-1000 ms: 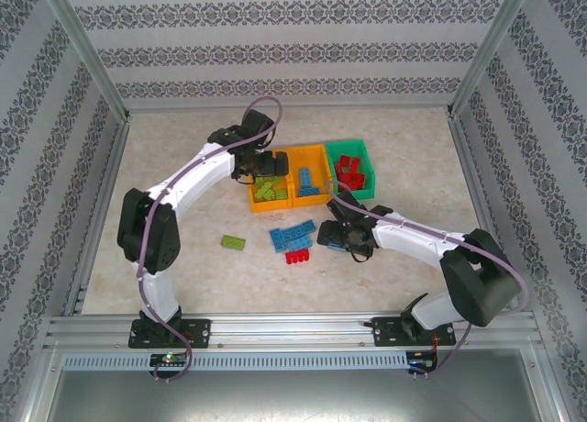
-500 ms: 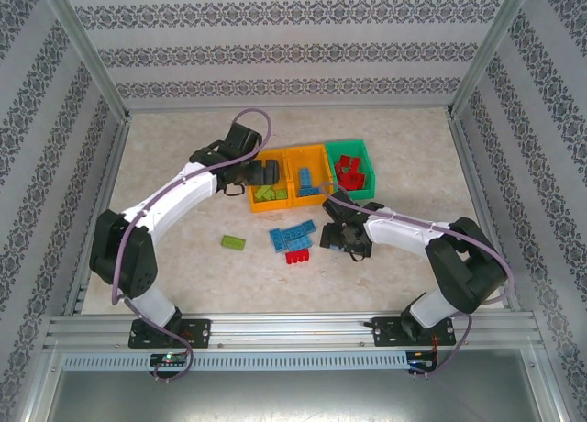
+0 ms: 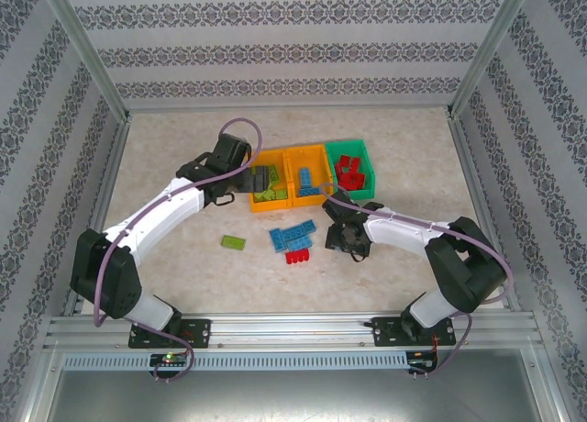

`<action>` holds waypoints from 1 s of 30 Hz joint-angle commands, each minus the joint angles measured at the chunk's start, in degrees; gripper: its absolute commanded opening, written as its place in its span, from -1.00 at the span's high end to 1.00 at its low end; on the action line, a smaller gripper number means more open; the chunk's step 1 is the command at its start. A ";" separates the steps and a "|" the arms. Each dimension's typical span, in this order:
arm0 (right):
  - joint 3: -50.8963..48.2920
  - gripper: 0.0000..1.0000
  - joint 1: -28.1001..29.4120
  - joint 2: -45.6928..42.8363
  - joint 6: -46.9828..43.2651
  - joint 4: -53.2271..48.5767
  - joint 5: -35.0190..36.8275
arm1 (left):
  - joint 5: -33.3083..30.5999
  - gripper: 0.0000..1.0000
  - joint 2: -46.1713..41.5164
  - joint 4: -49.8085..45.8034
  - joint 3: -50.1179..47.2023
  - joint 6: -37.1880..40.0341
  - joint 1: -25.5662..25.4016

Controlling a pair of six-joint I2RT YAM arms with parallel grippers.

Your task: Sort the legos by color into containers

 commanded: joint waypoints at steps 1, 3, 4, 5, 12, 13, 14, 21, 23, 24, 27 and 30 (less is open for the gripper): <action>1.82 -0.29 0.46 -1.54 -0.87 -0.37 2.27 | -2.36 -0.99 -2.34 -0.18 -1.63 0.02 0.55; 4.29 -0.26 0.46 -2.97 -1.73 -0.96 2.69 | -3.44 -0.99 -2.89 -1.40 -2.51 -0.98 0.53; 5.51 -0.26 0.38 -3.46 -2.17 -0.99 2.86 | -3.99 -0.99 -2.99 -2.35 -2.71 -1.67 0.66; 7.24 -0.25 0.33 -4.01 -2.67 -0.71 3.02 | -4.16 -0.99 -2.89 -3.58 -2.84 -2.45 0.74; 19.82 -0.25 -2.24 -0.60 -5.27 2.70 0.13 | -3.12 -0.99 -3.51 -11.40 -6.02 -10.90 1.18; 21.75 -0.25 -2.81 0.79 -5.49 2.63 -0.71 | -2.72 -0.99 -3.60 -12.14 -6.71 -12.15 1.18; 23.76 -0.25 -3.47 2.58 -5.46 2.30 -1.35 | -2.12 -0.99 -3.51 -13.00 -7.45 -13.54 1.12; 36.79 -0.27 -7.58 15.13 -3.92 -0.91 -3.53 | 6.88 -0.99 -2.66 -12.71 -12.03 -13.38 1.22; 39.44 -0.28 -8.49 18.34 -3.24 -1.64 -4.40 | 8.50 -0.99 -2.26 -11.06 -13.43 -10.21 1.27; 40.56 -0.28 -8.80 19.87 -3.13 -1.82 -5.03 | 9.37 -0.99 -2.05 -10.37 -14.12 -8.29 1.27; 43.60 -0.32 -9.53 23.20 -2.95 -3.13 -5.88 | 10.10 -0.99 -1.71 -9.93 -15.25 -4.36 1.27; 45.43 -0.41 -9.71 24.93 -2.92 -3.56 -6.59 | 8.25 -0.99 -1.31 -10.90 -15.79 -1.53 1.19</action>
